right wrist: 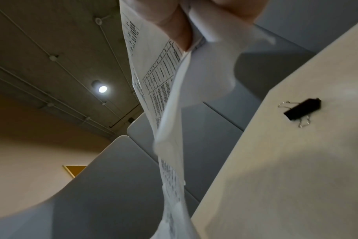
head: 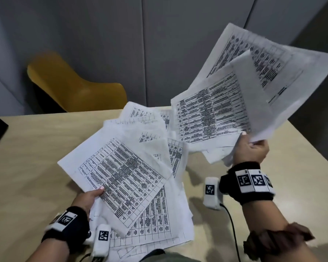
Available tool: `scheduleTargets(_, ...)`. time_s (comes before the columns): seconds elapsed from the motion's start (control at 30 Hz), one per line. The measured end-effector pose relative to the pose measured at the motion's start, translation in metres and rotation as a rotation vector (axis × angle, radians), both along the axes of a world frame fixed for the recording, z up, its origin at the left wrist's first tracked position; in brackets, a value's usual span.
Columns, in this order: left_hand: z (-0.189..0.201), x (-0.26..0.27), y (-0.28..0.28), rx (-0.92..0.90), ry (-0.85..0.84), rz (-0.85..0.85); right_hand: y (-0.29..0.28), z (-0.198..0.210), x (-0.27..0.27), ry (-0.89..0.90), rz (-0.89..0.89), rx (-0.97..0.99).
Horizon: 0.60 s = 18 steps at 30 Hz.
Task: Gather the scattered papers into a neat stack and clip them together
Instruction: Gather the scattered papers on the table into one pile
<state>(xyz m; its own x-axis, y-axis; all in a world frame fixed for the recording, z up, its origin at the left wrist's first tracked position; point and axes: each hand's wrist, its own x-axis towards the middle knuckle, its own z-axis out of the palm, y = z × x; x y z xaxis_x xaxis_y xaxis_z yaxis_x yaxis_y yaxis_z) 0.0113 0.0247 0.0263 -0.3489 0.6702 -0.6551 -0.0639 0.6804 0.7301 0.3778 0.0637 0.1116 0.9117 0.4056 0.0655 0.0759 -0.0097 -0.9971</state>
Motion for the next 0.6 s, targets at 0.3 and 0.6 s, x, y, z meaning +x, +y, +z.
scheduleTargets(0.3,0.001,0.006,0.0,-0.058,0.083,-0.042,-0.004,-0.021,-0.022,0.224,0.164,0.038)
scheduleTargets(0.6,0.007,0.018,0.0,-0.057,-0.02,-0.128,-0.046,-0.071,-0.044,0.126,0.717,-0.648)
